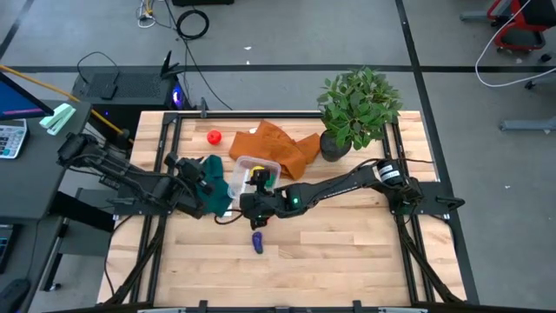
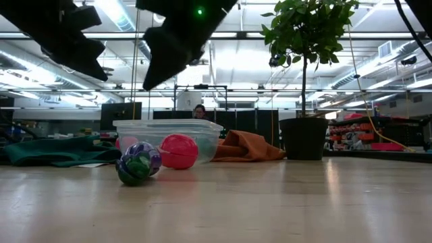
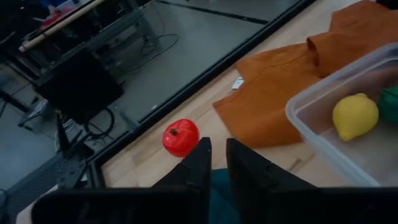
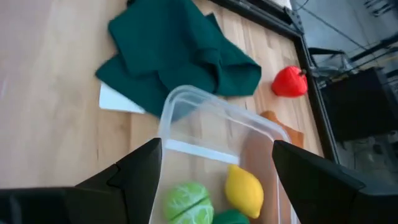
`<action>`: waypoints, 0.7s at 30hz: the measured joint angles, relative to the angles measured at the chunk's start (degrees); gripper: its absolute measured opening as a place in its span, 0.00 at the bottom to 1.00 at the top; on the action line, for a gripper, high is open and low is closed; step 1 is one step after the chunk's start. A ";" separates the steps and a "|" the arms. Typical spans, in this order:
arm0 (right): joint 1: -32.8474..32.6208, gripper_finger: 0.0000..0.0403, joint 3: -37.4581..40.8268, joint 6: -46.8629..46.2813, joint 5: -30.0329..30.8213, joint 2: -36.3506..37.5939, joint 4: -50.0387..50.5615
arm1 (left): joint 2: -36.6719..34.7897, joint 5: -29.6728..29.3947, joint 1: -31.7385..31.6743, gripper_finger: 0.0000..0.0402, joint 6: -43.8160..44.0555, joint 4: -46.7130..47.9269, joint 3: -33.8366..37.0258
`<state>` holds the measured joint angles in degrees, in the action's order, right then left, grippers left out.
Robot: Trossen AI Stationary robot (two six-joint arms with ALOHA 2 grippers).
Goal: Pick and placing Produce into tupperware
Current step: Put the red apple into the transparent bin
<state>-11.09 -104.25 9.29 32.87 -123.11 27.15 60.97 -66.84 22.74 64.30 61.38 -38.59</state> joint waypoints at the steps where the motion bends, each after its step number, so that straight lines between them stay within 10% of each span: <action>1: -0.06 0.66 0.22 0.35 0.04 0.00 -1.38 | 0.00 0.18 -0.42 0.14 0.20 -0.04 0.00; 12: -1.67 0.66 1.10 5.33 0.06 0.13 -8.61 | -7.94 5.19 -3.11 0.13 0.59 -2.63 0.00; 21: -1.84 0.66 1.10 5.86 0.08 0.13 -9.01 | -16.24 14.66 -14.28 0.13 -17.31 -15.33 -0.02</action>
<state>-12.93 -103.15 15.16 32.95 -122.98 18.14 44.73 -52.18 8.45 46.99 46.05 -38.61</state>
